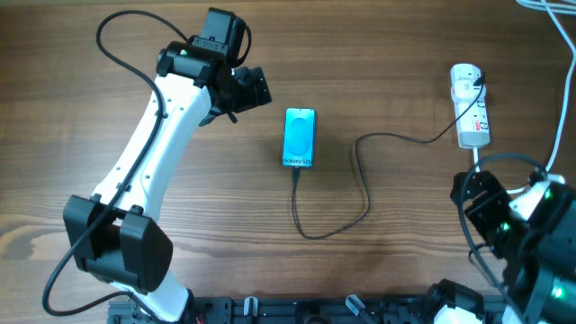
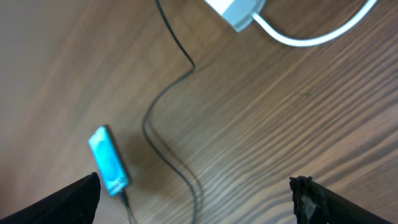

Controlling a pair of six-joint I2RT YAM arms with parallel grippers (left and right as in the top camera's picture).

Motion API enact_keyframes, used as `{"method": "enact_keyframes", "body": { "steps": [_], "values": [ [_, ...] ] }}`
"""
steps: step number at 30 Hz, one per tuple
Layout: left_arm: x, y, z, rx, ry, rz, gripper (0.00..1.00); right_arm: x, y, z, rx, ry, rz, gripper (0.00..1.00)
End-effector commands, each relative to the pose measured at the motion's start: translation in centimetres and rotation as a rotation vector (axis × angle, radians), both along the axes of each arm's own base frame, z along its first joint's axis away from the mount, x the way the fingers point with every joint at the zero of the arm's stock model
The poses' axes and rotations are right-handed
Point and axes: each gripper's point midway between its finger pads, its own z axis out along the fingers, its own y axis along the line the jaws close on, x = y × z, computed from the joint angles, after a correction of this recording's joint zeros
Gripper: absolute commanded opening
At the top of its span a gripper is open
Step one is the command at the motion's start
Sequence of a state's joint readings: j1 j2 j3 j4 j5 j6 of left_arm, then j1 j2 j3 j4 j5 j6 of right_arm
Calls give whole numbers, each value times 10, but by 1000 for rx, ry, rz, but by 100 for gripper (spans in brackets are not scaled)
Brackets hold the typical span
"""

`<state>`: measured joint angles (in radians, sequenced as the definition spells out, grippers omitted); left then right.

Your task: Plug charger to phone and switch on socket

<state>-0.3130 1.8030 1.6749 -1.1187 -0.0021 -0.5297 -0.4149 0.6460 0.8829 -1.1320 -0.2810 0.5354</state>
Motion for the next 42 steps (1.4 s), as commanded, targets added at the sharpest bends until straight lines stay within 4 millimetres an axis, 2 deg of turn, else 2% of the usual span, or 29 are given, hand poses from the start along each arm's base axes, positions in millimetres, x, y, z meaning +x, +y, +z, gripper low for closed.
{"method": "enact_keyframes", "body": {
  "steps": [1, 8, 12, 18, 21, 24, 28, 32, 37, 42],
  "values": [
    [0, 0, -7, 1, 17, 10, 100, -13, 9, 4, 92, -31, -89, 100],
    [0, 0, -7, 1, 17, 10, 100, -14, 10, 2, 124, -23, -122, 100],
    [0, 0, -7, 1, 17, 10, 100, -16, 2, 1, 87, -12, -147, 100],
    [0, 0, -7, 1, 17, 10, 100, -18, 5, 0, 65, -9, -110, 100],
    [0, 0, -7, 1, 17, 10, 100, -14, 15, 18, -34, -117, 15, 100],
    [0, 0, -7, 1, 16, 9, 100, -6, 32, 47, -172, -283, 197, 100],
    [0, 0, -7, 1, 17, 10, 100, -14, 47, 70, -352, -427, 386, 100],
    [0, 0, -7, 1, 17, 10, 100, -15, 55, 65, -436, -533, 458, 100],
    [0, 0, -7, 1, 17, 10, 100, 14, 59, 51, -511, -747, 453, 100],
    [0, 0, -7, 1, 17, 10, 100, 26, 59, 46, -635, -865, 472, 100]
  ]
}}
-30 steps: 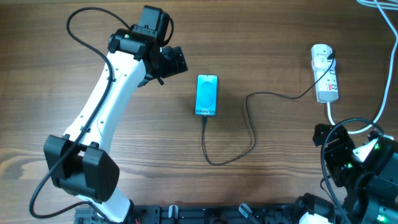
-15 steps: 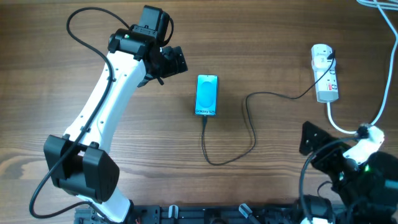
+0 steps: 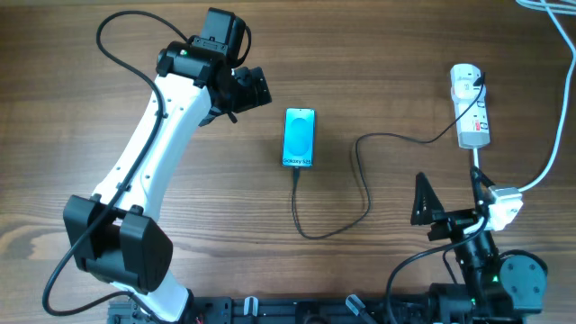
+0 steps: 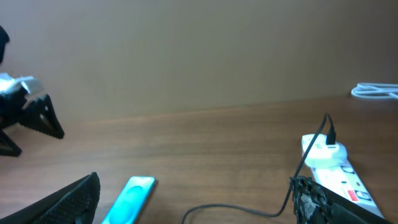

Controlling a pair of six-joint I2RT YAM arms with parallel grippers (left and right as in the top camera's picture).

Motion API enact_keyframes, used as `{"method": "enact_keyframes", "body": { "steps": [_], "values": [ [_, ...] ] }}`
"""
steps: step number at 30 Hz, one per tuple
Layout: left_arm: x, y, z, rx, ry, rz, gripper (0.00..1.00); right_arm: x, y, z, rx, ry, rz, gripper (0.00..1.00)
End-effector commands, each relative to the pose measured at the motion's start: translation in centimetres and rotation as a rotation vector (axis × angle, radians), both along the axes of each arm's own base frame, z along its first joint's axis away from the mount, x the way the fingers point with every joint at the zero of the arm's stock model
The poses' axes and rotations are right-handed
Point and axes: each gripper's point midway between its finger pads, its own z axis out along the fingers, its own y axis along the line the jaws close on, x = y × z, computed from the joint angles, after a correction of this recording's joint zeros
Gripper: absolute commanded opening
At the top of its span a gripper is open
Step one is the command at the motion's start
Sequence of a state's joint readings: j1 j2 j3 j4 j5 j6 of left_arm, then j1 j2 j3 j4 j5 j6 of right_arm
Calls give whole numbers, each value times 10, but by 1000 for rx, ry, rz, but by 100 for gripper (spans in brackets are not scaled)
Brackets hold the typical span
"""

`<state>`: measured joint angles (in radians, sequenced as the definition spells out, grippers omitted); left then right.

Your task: Plug charger to phone and switch on socket

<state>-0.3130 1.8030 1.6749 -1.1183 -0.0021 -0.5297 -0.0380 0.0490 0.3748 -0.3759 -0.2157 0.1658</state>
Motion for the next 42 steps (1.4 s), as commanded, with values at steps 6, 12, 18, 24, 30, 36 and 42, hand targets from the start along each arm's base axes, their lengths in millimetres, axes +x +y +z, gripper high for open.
{"method": "enact_keyframes", "body": {
  "steps": [6, 12, 18, 24, 30, 36, 42],
  "values": [
    [0, 0, -7, 1, 17, 10, 100, 13, 0, -8, -91, -134, 0, 100],
    [0, 0, -7, 1, 17, 10, 100, 25, -1, -23, -93, -211, -8, 100],
    [0, 0, -7, 1, 17, 9, 100, 29, -2, -38, -93, -206, -10, 100],
    [0, 0, -7, 1, 17, 9, 100, 31, -2, -52, -168, -173, -10, 100],
    [0, 0, -7, 1, 17, 10, 100, 33, -8, -72, -166, -86, -39, 100],
    [0, 0, -7, 1, 17, 10, 100, 34, -12, -73, -168, -80, -60, 100],
    [0, 0, -7, 1, 17, 9, 100, 34, -12, -72, -167, -84, -60, 100]
  ]
}}
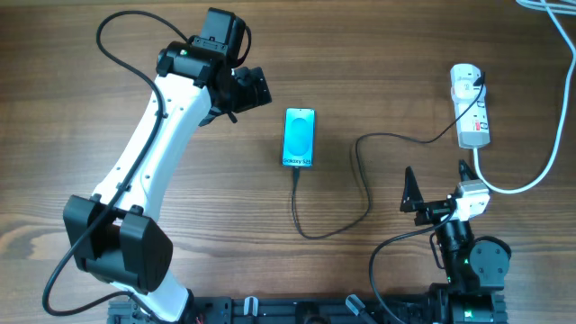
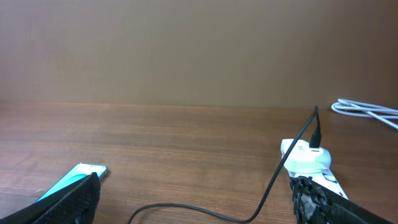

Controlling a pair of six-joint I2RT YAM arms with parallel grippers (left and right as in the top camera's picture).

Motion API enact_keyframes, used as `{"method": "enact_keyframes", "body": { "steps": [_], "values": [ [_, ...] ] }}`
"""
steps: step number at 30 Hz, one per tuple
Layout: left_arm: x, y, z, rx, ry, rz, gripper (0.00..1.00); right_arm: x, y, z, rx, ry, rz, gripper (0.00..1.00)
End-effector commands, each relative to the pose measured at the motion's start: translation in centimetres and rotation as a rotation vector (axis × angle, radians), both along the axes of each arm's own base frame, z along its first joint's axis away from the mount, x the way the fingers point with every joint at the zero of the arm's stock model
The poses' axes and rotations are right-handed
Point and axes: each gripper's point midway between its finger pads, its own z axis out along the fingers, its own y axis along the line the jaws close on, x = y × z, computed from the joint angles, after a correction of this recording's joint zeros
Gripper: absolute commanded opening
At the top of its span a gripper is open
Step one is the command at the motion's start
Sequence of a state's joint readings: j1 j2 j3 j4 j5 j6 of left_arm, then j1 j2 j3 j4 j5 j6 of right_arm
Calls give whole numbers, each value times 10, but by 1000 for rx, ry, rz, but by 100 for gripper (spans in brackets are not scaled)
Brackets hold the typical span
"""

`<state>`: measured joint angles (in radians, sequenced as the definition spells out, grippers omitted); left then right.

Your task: Plug charger to phone and switch on socket

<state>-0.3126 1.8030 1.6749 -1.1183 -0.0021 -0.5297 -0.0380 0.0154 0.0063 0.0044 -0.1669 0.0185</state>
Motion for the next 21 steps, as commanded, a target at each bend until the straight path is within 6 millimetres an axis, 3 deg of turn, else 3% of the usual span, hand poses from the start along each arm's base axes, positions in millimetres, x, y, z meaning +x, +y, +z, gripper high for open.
{"method": "enact_keyframes", "body": {
  "steps": [1, 21],
  "values": [
    [0, 0, -7, 1, 17, 10, 100, 0, -2, 3, -19, -17, -15, 100],
    [0, 1, -6, 8, 13, -3, 100, 0, -2, 3, -19, -17, -15, 100]
  ]
}}
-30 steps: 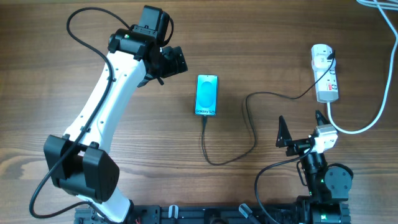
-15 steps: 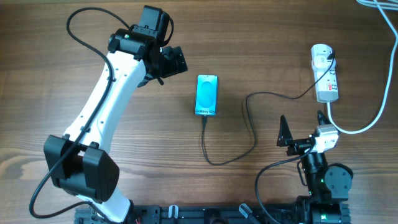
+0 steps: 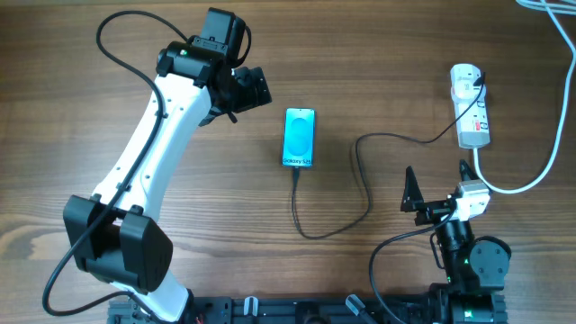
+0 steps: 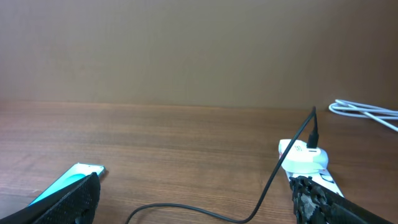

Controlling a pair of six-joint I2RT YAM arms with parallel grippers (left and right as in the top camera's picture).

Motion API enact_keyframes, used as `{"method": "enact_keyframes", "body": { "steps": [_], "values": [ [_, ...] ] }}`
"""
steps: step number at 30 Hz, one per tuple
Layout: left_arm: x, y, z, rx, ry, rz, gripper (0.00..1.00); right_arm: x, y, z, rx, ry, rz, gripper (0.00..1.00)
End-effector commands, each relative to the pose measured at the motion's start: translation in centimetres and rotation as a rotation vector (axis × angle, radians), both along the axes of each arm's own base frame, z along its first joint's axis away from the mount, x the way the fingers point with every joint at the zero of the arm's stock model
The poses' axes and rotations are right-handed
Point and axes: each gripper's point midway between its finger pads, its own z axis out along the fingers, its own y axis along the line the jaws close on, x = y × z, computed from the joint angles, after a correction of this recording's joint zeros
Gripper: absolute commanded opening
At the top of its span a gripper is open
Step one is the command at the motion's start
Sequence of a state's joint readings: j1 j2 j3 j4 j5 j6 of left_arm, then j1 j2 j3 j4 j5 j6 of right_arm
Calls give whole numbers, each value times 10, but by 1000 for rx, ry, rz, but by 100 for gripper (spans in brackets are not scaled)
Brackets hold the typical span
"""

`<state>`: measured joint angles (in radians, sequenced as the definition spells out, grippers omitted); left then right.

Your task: Plug charger to phone and switch on socket

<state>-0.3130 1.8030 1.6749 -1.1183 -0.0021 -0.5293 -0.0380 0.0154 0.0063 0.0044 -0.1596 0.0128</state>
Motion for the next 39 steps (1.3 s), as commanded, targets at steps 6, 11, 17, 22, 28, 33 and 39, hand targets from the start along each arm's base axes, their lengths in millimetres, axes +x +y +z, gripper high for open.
{"method": "enact_keyframes", "body": {
  "steps": [6, 11, 17, 22, 28, 33, 39],
  "values": [
    [-41, 23, 34, 29, -79, 16, 100, -1, -1, 3, -13, -16, -7, 100],
    [-72, -6, 50, -134, -461, -336, 100, -1, -1, 3, -13, -16, -7, 100],
    [-117, 30, 36, -104, -686, -351, 100, -1, -1, 3, -13, -16, -7, 100],
    [-151, 53, 53, -105, -881, -382, 100, -1, -1, 3, -13, -16, -7, 100],
    [-158, 66, 49, -88, -877, -322, 100, -1, -1, 3, -13, -16, -7, 100],
    [-162, 73, 53, -47, -918, -298, 100, -1, -1, 3, -13, -16, -7, 100],
    [-175, 74, 36, -42, -1020, -278, 100, -1, -1, 3, -13, -16, -7, 100]
  ]
}}
